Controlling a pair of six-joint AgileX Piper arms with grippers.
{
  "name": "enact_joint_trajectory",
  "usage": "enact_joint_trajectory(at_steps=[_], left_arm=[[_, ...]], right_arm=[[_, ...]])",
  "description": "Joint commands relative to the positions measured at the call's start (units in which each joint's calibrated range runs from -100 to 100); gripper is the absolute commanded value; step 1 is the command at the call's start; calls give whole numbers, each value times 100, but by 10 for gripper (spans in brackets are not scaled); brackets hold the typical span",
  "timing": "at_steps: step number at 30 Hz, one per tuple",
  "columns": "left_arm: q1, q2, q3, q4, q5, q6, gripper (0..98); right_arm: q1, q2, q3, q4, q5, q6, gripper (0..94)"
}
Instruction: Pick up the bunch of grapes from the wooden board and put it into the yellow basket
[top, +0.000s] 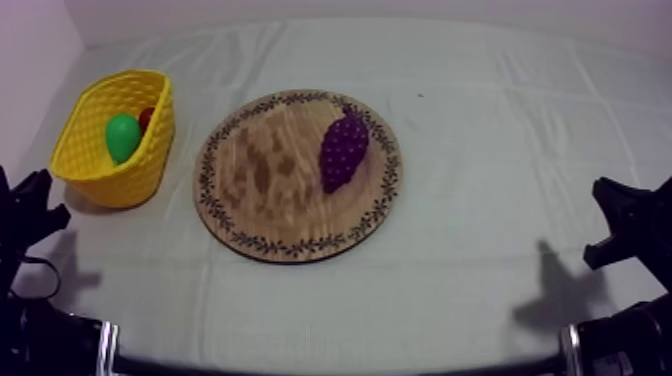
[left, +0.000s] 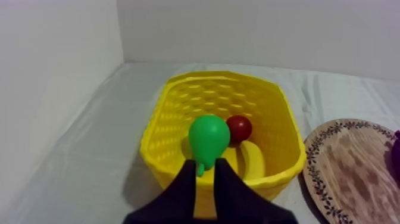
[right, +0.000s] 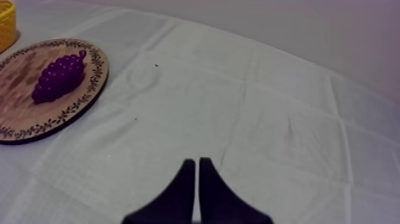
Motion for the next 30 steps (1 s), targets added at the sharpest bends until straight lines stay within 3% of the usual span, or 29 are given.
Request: enact_joint_trajectory(at_steps=[1,12,17,26,30], left_arm=[[482,-29,-89,-74,545,-53,0],[482,-27,-180,-113,667,-28,0],[523,218,-514,-358,654,253,0],[812,1777,-2728,-416,1188,579,0],[1160,2652,-3864,-570,1662,741,0]], right_arm=[[-2,-1,-3,1,-3,1,4],[-2,-1,-3,1,-3,0,4],[-2,-1,-3,1,-3,-2,4],[-2,-1,-3,1,-3,0,4],[-2,-1,-3,1,-3,0,4]])
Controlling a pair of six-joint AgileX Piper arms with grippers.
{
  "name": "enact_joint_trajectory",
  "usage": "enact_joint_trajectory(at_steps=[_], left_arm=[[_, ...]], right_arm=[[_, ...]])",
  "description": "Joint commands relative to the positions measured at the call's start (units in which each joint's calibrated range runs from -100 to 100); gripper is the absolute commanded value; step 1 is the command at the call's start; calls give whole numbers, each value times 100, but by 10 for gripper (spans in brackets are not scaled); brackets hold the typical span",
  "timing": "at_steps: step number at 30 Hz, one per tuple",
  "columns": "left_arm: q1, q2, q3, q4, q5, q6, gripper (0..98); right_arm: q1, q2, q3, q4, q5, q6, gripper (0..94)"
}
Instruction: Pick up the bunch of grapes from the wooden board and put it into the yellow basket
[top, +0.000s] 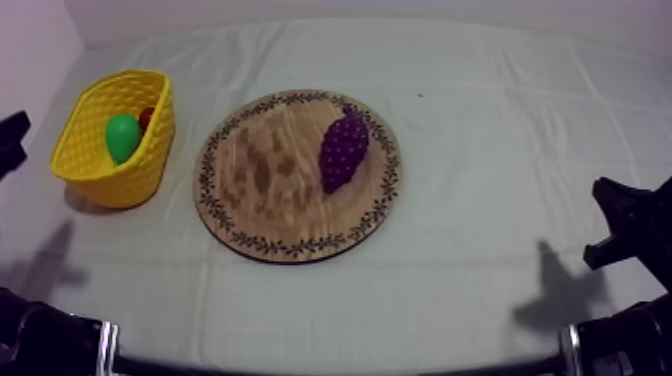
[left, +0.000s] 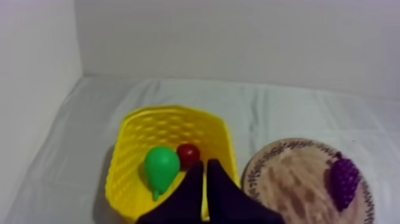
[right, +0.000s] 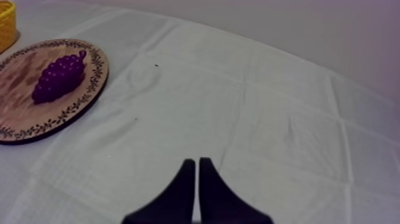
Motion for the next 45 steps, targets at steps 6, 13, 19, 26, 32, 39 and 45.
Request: enact_joint_trajectory(at_steps=[6,13,19,26,32,39,45], left_arm=[[782,1940,-2734,-312,933,415,0],[1457,3270,-4239,-564,1416,833,0],[1942,4287,-5275,-701,1775,1053,0],[2362,5426,-6275,-759,2404,1104,0],[2581,6406,-6948,-686,2660,1159,0],[2833,7503,-7269,-667,2709,1191,0],[2900,8186,-7104,-454,2642,935,0]], right_arm=[[-2,-1,-3,1,-3,2,4],[-2,-1,-3,1,-3,1,4],[-2,-1,-3,1,-3,3,4],[-2,-1,-3,1,-3,0,4],[-2,-1,-3,1,-3,3,4],[-2,-1,-3,1,-3,3,4],[-2,-1,-3,1,-3,3,4]])
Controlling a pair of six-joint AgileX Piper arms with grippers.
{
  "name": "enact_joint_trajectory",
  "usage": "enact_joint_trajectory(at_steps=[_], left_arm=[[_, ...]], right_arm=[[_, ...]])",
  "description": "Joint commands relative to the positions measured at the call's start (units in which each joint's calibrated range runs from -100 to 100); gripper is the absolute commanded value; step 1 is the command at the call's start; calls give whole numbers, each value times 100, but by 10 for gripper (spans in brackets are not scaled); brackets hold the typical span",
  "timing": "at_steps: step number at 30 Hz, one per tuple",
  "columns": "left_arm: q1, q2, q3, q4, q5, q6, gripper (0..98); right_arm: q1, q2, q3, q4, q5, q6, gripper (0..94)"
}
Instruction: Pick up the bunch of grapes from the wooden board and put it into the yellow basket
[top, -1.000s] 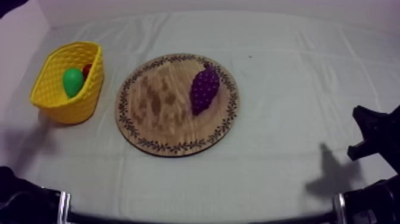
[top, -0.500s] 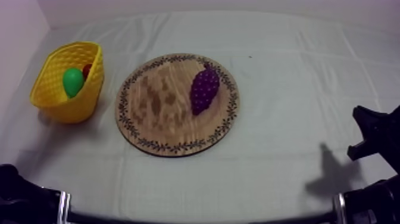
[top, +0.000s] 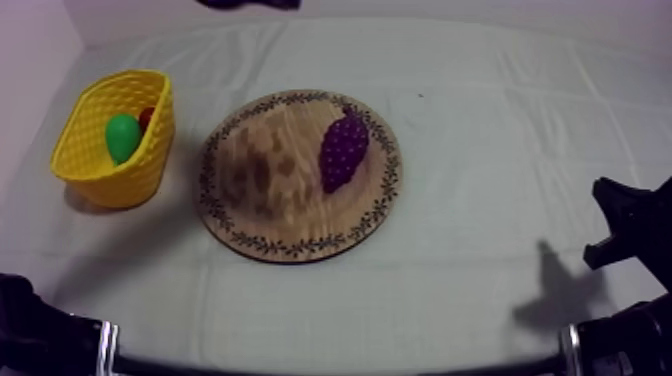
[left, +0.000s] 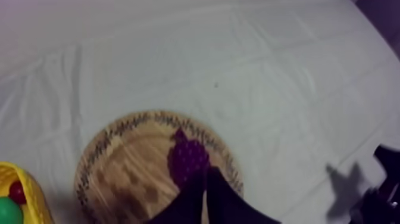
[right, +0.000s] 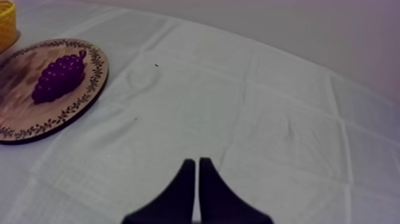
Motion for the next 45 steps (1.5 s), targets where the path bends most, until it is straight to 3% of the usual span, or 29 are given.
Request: enact_joint_trajectory(at_steps=[1,7,14,16,21,26,29,34,37,42,45], left_arm=[[1,297,50,86,-36,-148,0],[34,728,-22,175,-72,-232,0],[29,1035,-409,125,-44,-58,0],[32,1081,-454,112,23,-150,0],[40,1133,-477,35,71,-393,0],[26,1164,-477,-203,-259,-162,11],[2,1166,-441,-269,-370,-10,109],[0,1142,-249,-246,-471,506,400],[-22,1133,-161,-75,-507,682,596],[-102,1168,-21,271,-542,662,849],[-121,1213,60,353,-592,663,923]], right_arm=[[-2,-1,-3,1,-3,2,4],[-2,-1,-3,1,-3,2,4],[-2,-1,-3,1,-3,2,4],[-2,-1,-3,1,-3,2,4],[-2,-1,-3,1,-3,2,4],[-2,-1,-3,1,-3,2,4],[-2,-1,-3,1,-3,2,4],[-2,-1,-3,1,-3,2,4],[-2,-1,-3,1,-3,2,4],[-2,-1,-3,1,-3,2,4],[-2,-1,-3,1,-3,2,4]])
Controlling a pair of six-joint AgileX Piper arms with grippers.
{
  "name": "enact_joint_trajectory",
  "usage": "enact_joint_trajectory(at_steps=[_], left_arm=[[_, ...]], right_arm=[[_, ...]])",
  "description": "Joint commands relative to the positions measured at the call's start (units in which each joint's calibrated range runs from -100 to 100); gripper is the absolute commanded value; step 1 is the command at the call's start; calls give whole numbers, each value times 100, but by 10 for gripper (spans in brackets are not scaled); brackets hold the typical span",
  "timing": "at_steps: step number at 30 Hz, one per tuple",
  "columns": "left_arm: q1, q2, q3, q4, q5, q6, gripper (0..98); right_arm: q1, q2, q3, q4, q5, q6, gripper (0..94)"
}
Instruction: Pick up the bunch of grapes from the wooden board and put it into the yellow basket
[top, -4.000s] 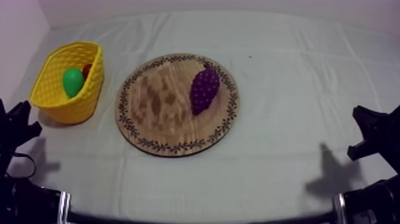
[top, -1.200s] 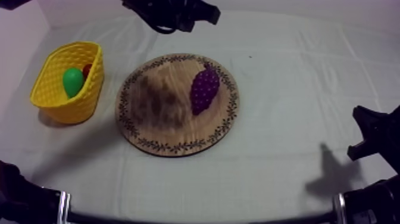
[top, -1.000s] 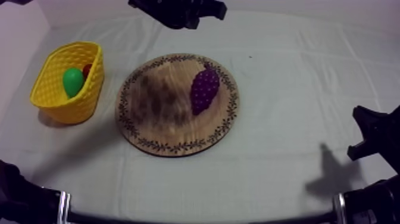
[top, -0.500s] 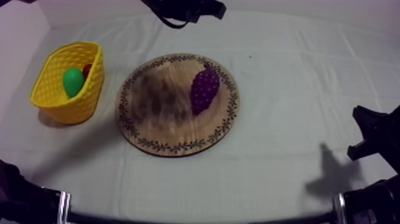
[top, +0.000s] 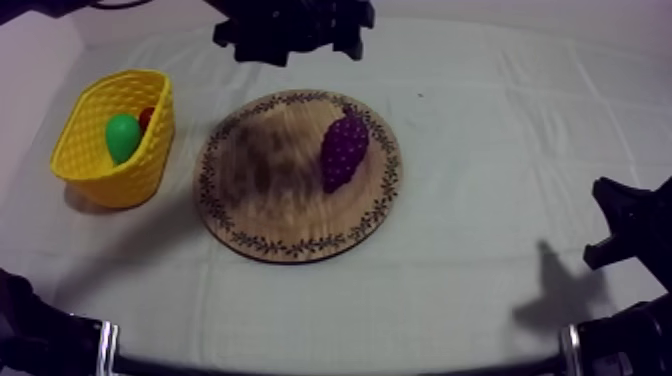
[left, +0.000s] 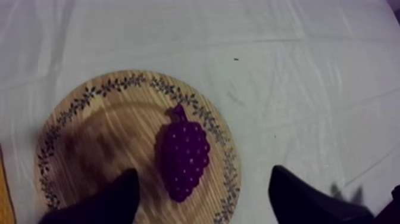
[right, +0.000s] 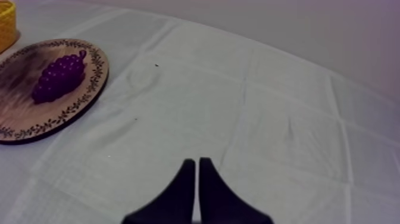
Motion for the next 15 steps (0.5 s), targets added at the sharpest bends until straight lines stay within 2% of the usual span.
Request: enact_joint_trajectory(at_steps=[1,7,15], left_arm=[[-8,23,33,27,-7,-28,935],[-73,311,162,138,-140,-193,959],[-96,916,67,223,-167,-246,962]], right_arm=[[-2,-1,-3,1,-3,2,4],[-2,-1,-3,1,-3,2,4],[-2,-1,-3,1,-3,1,4]])
